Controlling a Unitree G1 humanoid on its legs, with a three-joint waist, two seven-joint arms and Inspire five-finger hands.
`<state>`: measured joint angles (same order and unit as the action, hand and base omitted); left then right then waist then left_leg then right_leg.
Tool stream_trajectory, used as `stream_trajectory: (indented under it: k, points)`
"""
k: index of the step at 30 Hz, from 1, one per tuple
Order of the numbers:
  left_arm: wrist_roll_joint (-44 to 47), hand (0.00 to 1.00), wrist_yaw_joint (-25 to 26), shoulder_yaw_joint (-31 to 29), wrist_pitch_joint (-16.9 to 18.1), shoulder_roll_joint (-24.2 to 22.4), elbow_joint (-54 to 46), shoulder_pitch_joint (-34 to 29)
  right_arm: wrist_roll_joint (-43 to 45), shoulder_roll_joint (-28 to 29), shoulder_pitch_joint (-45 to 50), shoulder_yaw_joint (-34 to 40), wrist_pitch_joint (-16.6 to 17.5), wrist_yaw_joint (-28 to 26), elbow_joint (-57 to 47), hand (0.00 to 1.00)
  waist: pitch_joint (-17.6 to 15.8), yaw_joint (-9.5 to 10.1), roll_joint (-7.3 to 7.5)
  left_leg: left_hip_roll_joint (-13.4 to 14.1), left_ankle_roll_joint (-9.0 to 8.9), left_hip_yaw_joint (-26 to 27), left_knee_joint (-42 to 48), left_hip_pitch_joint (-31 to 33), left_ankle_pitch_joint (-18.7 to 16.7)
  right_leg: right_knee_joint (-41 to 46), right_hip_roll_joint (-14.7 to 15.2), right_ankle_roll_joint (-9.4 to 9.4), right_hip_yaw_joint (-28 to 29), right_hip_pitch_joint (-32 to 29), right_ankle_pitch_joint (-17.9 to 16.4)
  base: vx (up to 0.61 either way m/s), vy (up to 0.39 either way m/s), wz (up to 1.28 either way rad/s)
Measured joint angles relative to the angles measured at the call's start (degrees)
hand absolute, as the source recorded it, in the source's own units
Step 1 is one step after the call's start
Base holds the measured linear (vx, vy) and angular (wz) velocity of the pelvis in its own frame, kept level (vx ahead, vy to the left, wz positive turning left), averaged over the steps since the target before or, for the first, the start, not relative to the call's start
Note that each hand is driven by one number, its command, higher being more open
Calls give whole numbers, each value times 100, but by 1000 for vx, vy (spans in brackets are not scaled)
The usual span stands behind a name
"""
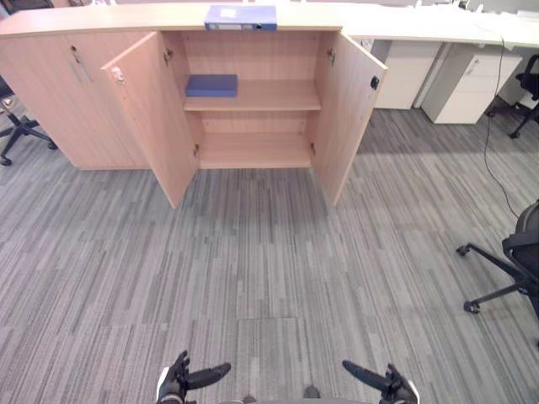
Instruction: Walk over to the cabinet, pick up the folder, carry it to the office cabinet, place the folder inside the office cabinet, then close the office cabinet door
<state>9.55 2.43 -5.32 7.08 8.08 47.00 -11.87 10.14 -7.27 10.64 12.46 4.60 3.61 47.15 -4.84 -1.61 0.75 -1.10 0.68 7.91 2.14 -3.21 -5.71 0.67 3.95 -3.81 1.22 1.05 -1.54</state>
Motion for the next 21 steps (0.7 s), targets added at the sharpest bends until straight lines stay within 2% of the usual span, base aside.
stream_trajectory:
  k: [4, 10, 11, 14, 15, 18, 19, 20, 21]
  points:
    - [-1, 100, 5, -121, 90, 1, -304, -7, -372, -177, -133, 15, 61, -24, -316, 100, -103, -34, -7, 1, -99, 49, -50, -135, -62, -160, 12, -25, -58, 191, 16, 77, 15, -1]
    - [-1, 100, 5, -213, 98, -5, -423, -70, -646, -177, -162, -45, 116, -118, -322, 100, -235, -45, -43, 7, -159, 61, -59, -95, -104, -178, 13, -26, -156, 161, 15, 21, -3, 2]
    - [4, 100, 9, -220, 98, -2, -428, -73, -729, -177, -167, -58, 116, -118, -323, 100, -236, -44, -42, 12, -219, 68, -10, -27, -148, -178, 16, -26, -161, 110, 15, 0, 0, 0]
    - [13, 100, 16, -226, 97, -13, -587, -83, -753, -196, -385, -58, 115, -104, -337, 100, -388, -19, -53, 63, -138, 215, 491, 320, -485, -152, 10, -50, -123, -46, -6, -6, -6, -16]
    - [68, 100, 17, -228, 97, -38, -654, -78, -752, -226, -481, -59, 113, -92, -390, 100, -423, 29, -93, 83, -54, 261, 759, 489, -646, -66, 13, -78, -108, -164, -81, -13, 17, -27]
    - [185, 100, 25, -230, 92, -141, -802, -80, -750, -368, -598, -81, 108, -45, -488, 100, -517, 44, -249, 101, 34, 337, 1246, 720, -1054, 861, 53, -189, -62, -587, -595, 9, 52, -13]
    - [244, 100, 31, -230, 95, -151, -911, -105, -749, -392, -587, -107, 108, -10, -520, 100, -524, 57, -252, 40, 97, 343, 1362, 727, -1178, 1517, 134, -284, -96, -868, -902, 81, 94, 0]
    - [293, 100, 52, -230, 98, -141, -949, -98, -747, -396, -593, -162, 104, 16, -523, 100, -551, 50, -259, 3, 163, 317, 1385, 666, -1270, 2316, 205, -308, -214, -1190, -1057, 111, 83, 3]
    - [294, 100, 74, -229, 98, -128, -966, -91, -747, -389, -589, -193, 104, 11, -539, 100, -579, 45, -269, -6, 187, 287, 1381, 626, -1303, 2803, 237, -301, -306, -1391, -1065, 187, 74, 17]
